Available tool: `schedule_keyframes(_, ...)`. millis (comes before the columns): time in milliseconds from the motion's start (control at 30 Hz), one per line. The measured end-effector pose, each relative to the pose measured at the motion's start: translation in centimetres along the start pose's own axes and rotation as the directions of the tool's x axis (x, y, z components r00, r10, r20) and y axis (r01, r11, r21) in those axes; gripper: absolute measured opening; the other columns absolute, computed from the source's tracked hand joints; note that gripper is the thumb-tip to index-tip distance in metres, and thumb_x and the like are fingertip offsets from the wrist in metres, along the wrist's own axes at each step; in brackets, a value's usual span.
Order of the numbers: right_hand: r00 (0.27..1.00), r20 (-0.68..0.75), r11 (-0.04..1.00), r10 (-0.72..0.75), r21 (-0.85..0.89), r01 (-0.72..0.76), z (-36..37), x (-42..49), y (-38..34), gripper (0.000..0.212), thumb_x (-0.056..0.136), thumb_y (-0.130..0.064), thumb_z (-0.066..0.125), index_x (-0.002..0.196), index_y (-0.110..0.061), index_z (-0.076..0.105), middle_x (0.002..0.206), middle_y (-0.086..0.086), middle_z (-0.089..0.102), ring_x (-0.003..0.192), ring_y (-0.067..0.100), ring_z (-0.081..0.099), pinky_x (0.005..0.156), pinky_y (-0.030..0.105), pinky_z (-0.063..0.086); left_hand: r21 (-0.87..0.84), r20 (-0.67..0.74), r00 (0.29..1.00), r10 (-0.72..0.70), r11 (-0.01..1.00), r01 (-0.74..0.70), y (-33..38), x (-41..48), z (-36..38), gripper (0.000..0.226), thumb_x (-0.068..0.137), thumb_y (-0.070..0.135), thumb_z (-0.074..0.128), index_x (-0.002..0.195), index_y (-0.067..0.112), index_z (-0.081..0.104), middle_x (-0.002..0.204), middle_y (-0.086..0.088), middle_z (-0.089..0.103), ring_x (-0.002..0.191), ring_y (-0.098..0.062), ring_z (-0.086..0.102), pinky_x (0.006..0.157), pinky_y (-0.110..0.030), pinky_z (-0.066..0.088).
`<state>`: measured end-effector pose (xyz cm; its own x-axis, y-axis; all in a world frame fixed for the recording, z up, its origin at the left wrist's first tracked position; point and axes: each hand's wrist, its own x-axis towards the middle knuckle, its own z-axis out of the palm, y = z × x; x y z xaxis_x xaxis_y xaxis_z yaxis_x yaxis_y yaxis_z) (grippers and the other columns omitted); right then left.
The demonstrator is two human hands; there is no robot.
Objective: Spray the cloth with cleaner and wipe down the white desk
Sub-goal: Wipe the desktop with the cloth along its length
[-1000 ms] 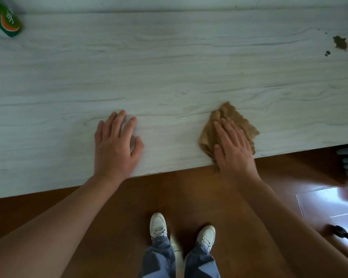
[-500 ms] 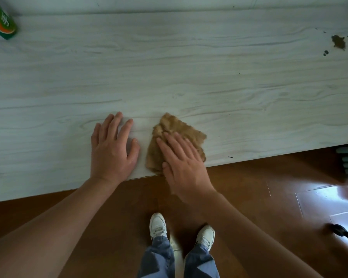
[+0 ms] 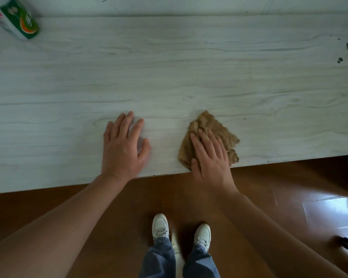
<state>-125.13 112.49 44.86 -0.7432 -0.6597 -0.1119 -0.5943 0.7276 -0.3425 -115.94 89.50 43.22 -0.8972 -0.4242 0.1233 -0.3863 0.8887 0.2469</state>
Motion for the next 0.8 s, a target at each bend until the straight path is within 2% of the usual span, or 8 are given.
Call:
schedule_keyframes(100,0.984,0.058,0.986,-0.166,0.021,0.165,1.2,-0.6,-3.2,0.061,0.099,-0.030,0.041,0.158,-0.019,0.028,0.165,0.002,0.024,0.155,0.023,0.009,0.126,0.047,0.007,0.008,-0.005,1.000,-0.003,1.000,0.003,0.0,0.0,0.0,0.058,0.098,0.041,0.046,0.147,0.012,0.053,0.161,-0.015,0.041,0.152,-0.035,0.033,0.126,-0.055,0.021)
schedule_keyframes(333,0.958,0.106,0.963,-0.267,0.007,0.268,1.0,0.2,-1.5,0.058,0.105,-0.036,0.035,0.160,-0.025,0.020,0.167,-0.003,0.016,0.156,0.016,0.003,0.127,0.041,0.005,0.004,-0.024,1.000,-0.002,1.000,0.002,0.0,0.1,-0.2,0.058,0.097,0.042,0.048,0.146,0.012,0.056,0.159,-0.013,0.045,0.149,-0.035,0.038,0.123,-0.056,0.027)
schedule_keyframes(433,0.957,0.104,0.962,-0.272,0.025,0.270,-0.1,0.9,1.4,0.057,0.105,-0.037,0.031,0.160,-0.025,0.020,0.167,-0.003,0.016,0.155,0.016,0.003,0.127,0.041,0.006,0.037,-0.009,1.000,-0.005,0.999,0.005,0.1,0.1,-0.2,0.058,0.097,0.042,0.047,0.147,0.013,0.055,0.159,-0.013,0.044,0.150,-0.035,0.038,0.124,-0.054,0.027)
schedule_keyframes(567,0.974,0.095,0.978,-0.208,-0.010,0.210,-3.3,3.2,9.1,0.057,0.105,-0.039,0.025,0.160,-0.025,0.018,0.167,-0.003,0.014,0.155,0.015,0.003,0.127,0.039,0.003,0.126,0.068,0.996,-0.053,0.991,0.044,1.0,-0.1,-0.6,0.063,0.098,0.044,0.037,0.152,0.013,0.048,0.163,-0.015,0.039,0.152,-0.036,0.032,0.124,-0.053,0.024)
schedule_keyframes(667,0.979,0.095,0.981,-0.182,-0.050,0.187,-5.9,5.2,15.0,0.059,0.103,-0.040,0.023,0.160,-0.025,0.018,0.167,-0.002,0.015,0.155,0.016,0.005,0.125,0.034,-0.002,0.136,0.066,0.978,-0.198,0.973,0.188,4.0,0.0,-0.9,0.064,0.096,0.042,0.037,0.150,0.010,0.049,0.162,-0.016,0.040,0.151,-0.037,0.032,0.122,-0.055,0.025)
schedule_keyframes(733,0.973,0.113,0.975,-0.199,-0.073,0.208,-6.7,5.8,17.2,0.062,0.101,-0.041,0.020,0.160,-0.023,0.017,0.167,0.001,0.015,0.155,0.018,0.006,0.126,0.036,0.000,0.132,0.028,0.955,-0.297,0.948,0.291,7.4,0.2,-0.4,0.060,0.096,0.042,0.040,0.145,0.008,0.051,0.159,-0.016,0.043,0.149,-0.037,0.034,0.121,-0.055,0.025)
schedule_keyframes(800,0.967,0.112,0.968,-0.230,-0.080,0.239,-6.8,5.7,17.4,0.062,0.100,-0.039,0.024,0.160,-0.020,0.020,0.167,0.004,0.018,0.155,0.023,0.008,0.126,0.041,0.003,0.110,0.015,0.952,-0.305,0.947,0.301,11.3,0.9,0.7,0.058,0.097,0.042,0.040,0.142,0.008,0.052,0.157,-0.016,0.044,0.148,-0.036,0.035,0.122,-0.054,0.025)
